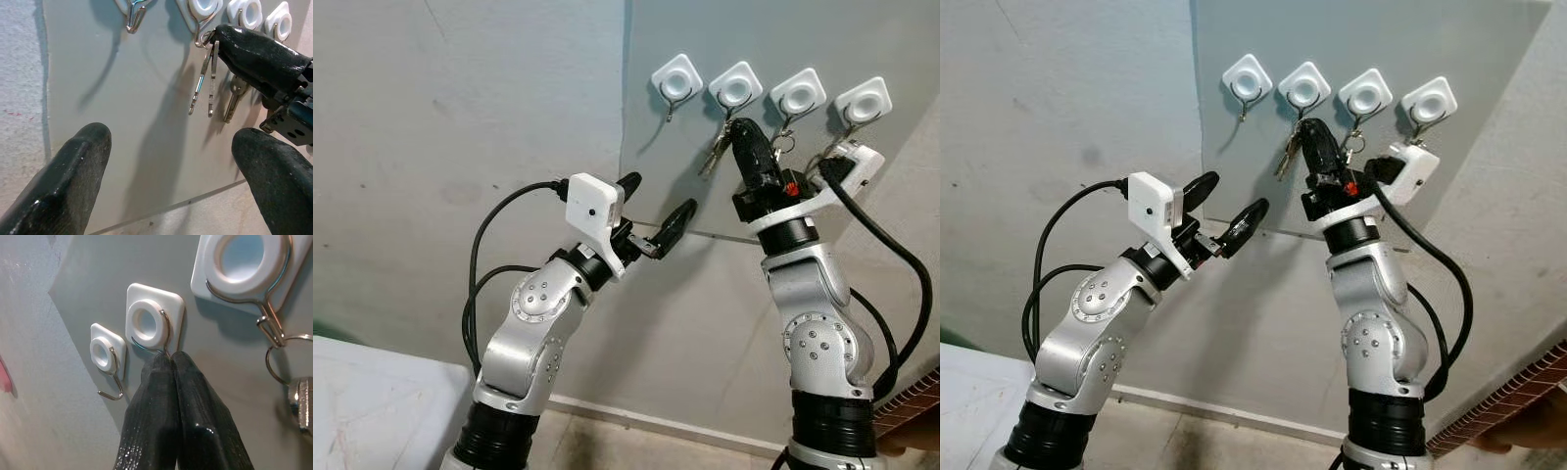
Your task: Hang keys on a hook
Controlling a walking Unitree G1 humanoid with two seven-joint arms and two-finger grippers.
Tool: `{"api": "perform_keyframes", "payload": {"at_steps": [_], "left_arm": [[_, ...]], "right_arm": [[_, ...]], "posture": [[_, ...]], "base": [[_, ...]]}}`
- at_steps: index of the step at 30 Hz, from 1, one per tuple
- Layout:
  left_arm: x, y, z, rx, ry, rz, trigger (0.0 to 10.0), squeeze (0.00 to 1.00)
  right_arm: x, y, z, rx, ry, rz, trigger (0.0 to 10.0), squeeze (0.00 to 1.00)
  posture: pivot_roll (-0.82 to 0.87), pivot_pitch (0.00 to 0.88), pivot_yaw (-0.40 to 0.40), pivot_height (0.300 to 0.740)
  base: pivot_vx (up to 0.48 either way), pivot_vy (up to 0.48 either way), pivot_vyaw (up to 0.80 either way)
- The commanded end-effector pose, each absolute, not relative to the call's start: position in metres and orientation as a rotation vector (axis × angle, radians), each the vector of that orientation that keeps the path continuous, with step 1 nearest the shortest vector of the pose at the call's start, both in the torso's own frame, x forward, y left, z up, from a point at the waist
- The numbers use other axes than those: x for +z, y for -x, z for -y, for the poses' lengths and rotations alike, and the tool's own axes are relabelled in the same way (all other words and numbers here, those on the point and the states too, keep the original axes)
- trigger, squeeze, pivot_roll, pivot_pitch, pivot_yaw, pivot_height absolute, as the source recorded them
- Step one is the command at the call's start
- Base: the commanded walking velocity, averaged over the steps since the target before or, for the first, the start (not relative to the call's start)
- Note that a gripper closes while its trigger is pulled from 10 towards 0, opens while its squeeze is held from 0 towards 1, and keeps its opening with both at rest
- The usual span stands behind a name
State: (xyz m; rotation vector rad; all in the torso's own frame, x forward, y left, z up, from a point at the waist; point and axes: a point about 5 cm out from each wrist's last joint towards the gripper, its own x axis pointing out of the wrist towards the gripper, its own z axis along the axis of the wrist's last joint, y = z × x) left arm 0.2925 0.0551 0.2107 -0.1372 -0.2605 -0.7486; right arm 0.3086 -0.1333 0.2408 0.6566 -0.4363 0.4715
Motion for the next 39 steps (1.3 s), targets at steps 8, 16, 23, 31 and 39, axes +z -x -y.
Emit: {"api": "perform_keyframes", "payload": {"at_steps": [8, 16, 23, 31, 39], "left_arm": [[0.218, -0.291, -0.055, -0.752, 0.132, 0.284, 10.0, 0.00], [0.215, -0.292, -0.056, -0.713, 0.131, 0.269, 10.0, 0.00], [0.208, -0.297, -0.064, -0.643, 0.137, 0.259, 10.0, 0.00], [0.157, -0.308, -0.087, -0.480, 0.170, 0.098, 10.0, 0.00], [0.105, -0.305, -0.102, -0.405, 0.113, -0.033, 10.0, 0.00]], "right_arm": [[0.230, -0.307, 0.139, 0.453, -0.676, 0.412, 10.0, 0.06], [0.218, -0.304, 0.140, 0.430, -0.607, 0.387, 10.0, 1.00], [0.202, -0.301, 0.140, 0.412, -0.570, 0.340, 10.0, 1.00], [0.151, -0.295, 0.150, 0.275, -0.433, 0.210, 10.0, 1.00], [0.101, -0.285, 0.157, 0.198, -0.337, 0.083, 10.0, 1.00]], "posture": [[0.05, 0.000, -0.009, 0.740], [0.06, 0.000, -0.012, 0.740], [0.06, 0.000, -0.015, 0.740], [0.06, 0.000, -0.022, 0.740], [0.04, 0.000, -0.015, 0.740]], "base": [[0.000, 0.000, 0.00], [0.000, 0.000, 0.00], [0.000, 0.000, 0.00], [0.000, 0.000, 0.00], [0.000, 0.000, 0.00]]}}
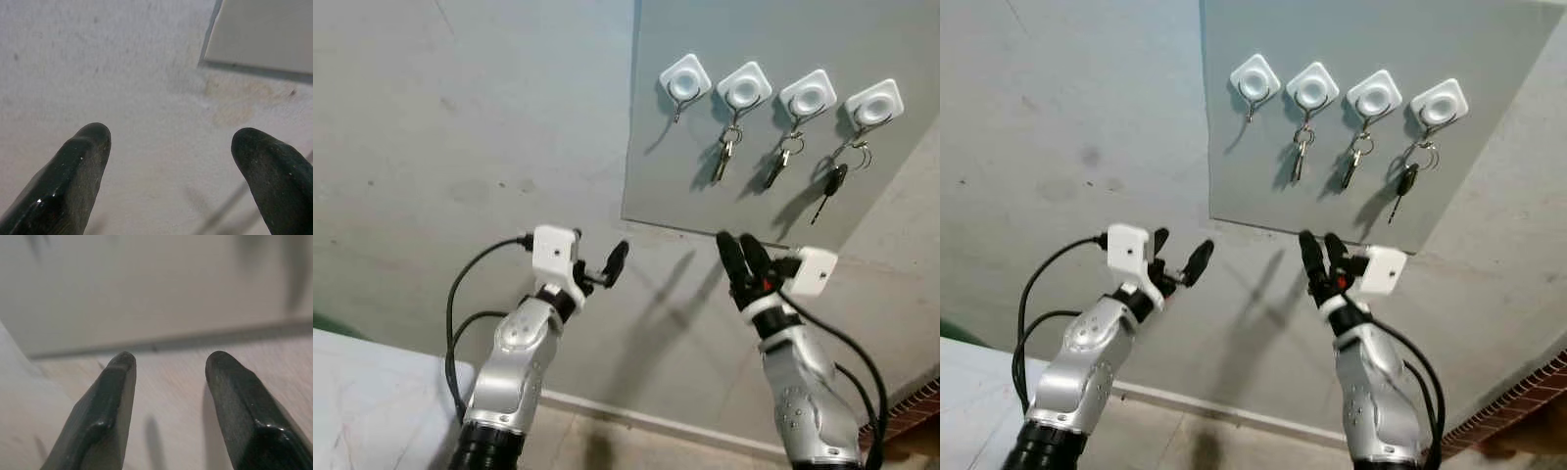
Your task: Hang keys on a hook
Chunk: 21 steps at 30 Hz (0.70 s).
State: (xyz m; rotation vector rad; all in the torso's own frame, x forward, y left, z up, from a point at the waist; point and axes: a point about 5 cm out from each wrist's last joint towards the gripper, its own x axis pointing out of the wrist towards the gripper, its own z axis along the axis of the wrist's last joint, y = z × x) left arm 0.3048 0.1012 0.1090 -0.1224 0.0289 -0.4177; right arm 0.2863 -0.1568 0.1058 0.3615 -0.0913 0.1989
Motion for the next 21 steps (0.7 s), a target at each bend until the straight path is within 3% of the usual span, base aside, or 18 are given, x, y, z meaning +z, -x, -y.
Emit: {"api": "perform_keyframes", "payload": {"at_steps": [1, 10, 11, 21], "left_arm": [[0.088, -0.302, -0.106, -0.399, 0.096, -0.073, 10.0, 0.00], [0.039, -0.287, -0.114, -0.437, 0.011, -0.198, 10.0, 0.00], [0.028, -0.282, -0.116, -0.446, -0.009, -0.230, 10.0, 0.00], [-0.022, -0.256, -0.132, -0.394, -0.021, -0.461, 10.0, 0.00]], "right_arm": [[0.083, -0.280, 0.159, 0.182, -0.323, 0.027, 10.0, 1.00], [0.029, -0.260, 0.164, 0.151, -0.251, -0.133, 10.0, 1.00], [0.017, -0.255, 0.166, 0.148, -0.214, -0.178, 10.0, 0.00], [-0.035, -0.224, 0.190, 0.036, -0.094, -0.430, 10.0, 0.00]], "posture": [[0.04, 0.000, -0.012, 0.740], [0.04, 0.000, -0.012, 0.740], [0.04, 0.000, -0.014, 0.740], [0.03, 0.000, -0.009, 0.740]], "base": [[0.000, 0.000, 0.00], [0.000, 0.000, 0.00], [0.000, 0.000, 0.00], [0.000, 0.000, 0.00]]}}
